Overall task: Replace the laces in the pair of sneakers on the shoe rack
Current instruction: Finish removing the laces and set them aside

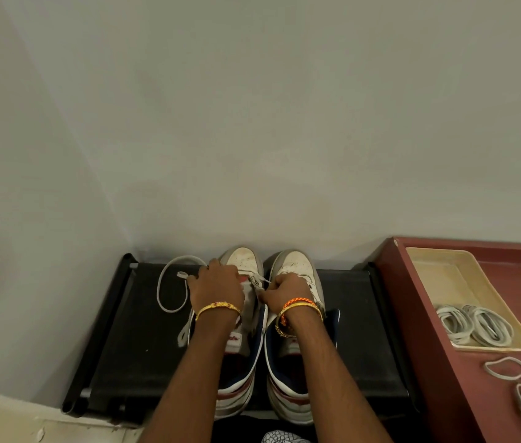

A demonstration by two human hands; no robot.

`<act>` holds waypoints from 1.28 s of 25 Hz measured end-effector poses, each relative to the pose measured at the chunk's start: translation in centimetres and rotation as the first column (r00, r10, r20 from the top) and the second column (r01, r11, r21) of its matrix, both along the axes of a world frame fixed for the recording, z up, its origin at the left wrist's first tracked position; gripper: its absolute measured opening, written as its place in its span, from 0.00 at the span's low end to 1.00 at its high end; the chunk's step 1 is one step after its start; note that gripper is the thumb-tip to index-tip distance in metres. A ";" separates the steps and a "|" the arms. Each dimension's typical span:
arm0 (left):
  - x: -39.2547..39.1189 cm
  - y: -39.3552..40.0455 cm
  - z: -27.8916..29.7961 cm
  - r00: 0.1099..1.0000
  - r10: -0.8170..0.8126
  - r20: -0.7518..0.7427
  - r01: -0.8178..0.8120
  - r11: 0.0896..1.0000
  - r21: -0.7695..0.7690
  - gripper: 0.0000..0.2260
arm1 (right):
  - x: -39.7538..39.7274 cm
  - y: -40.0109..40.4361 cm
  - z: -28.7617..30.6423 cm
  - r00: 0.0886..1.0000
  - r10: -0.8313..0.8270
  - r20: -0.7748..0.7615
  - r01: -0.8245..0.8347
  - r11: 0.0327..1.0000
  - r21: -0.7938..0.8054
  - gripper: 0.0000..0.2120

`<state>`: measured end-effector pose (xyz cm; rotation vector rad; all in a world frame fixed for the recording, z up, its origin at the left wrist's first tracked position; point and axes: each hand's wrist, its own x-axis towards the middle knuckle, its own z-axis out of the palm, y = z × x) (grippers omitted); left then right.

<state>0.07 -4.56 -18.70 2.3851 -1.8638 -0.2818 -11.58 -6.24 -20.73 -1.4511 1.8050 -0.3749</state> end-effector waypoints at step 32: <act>4.0 3.0 1.4 0.791 0.390 -0.472 -0.374 0.918 0.132 0.33 | 1.5 -1.0 2.0 0.925 0.167 -0.341 -0.234 0.958 -0.165 0.13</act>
